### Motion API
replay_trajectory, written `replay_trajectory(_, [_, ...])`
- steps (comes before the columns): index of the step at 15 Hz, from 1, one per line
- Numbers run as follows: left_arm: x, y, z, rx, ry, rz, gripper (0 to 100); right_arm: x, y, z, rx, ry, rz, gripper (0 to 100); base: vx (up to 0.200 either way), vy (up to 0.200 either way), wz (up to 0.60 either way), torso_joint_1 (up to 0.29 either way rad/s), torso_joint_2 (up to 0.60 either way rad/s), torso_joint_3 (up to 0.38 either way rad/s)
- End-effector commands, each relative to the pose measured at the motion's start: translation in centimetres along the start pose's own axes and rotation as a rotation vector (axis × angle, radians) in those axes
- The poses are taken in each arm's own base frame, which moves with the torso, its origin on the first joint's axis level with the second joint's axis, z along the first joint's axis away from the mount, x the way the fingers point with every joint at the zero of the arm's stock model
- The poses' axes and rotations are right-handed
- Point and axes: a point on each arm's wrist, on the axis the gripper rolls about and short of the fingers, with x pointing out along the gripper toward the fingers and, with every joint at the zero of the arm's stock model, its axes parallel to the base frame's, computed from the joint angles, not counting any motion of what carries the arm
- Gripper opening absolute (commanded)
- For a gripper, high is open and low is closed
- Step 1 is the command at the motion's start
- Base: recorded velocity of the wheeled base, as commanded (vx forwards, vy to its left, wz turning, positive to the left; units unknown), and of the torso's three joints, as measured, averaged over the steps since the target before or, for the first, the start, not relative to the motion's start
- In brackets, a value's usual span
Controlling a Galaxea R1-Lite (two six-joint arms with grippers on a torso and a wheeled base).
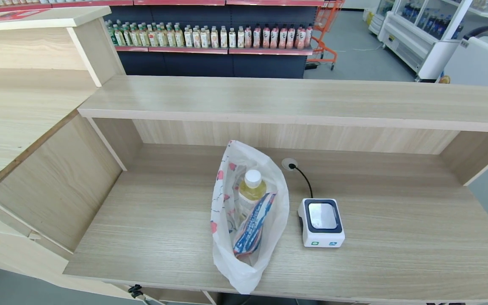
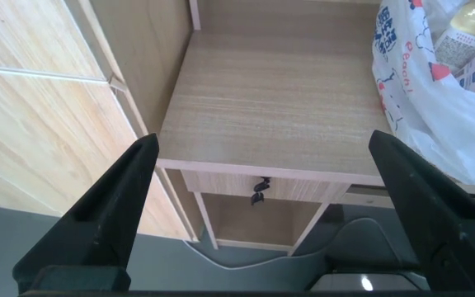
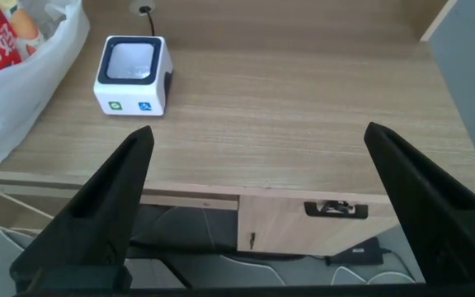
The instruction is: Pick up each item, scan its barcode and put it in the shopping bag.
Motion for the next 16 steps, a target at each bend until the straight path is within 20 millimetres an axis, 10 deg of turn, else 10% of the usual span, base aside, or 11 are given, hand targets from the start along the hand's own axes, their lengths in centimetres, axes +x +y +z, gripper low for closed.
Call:
replay_trajectory(1, [0.0, 0.0, 0.0, 0.0, -0.001, 0.001, 100, 0.02, 0.0, 0.01, 0.001, 0.003, 0.001, 100, 0.0, -0.2, 0.0, 0.007, 0.0, 0.002])
replay_trajectory(13, [0.01, 0.0, -0.04, -0.001, 0.001, 0.001, 100, 0.03, 0.0, 0.0, -0.001, 0.003, 0.002, 100, 0.05, -0.067, 0.0, 0.001, 0.0, 0.003])
replay_trajectory(14, [0.0, 0.0, 0.0, -0.003, -0.001, 0.001, 100, 0.02, 0.0, 0.01, -0.003, 0.003, 0.001, 0, 0.0, 0.0, 0.0, 0.0, 0.0, 0.0])
replay_trajectory(16, [0.0, 0.0, 0.0, -0.003, -0.001, 0.001, 100, 0.02, 0.0, 0.01, -0.001, 0.003, 0.001, 0, 0.0, 0.0, 0.0, 0.0, 0.0, 0.0])
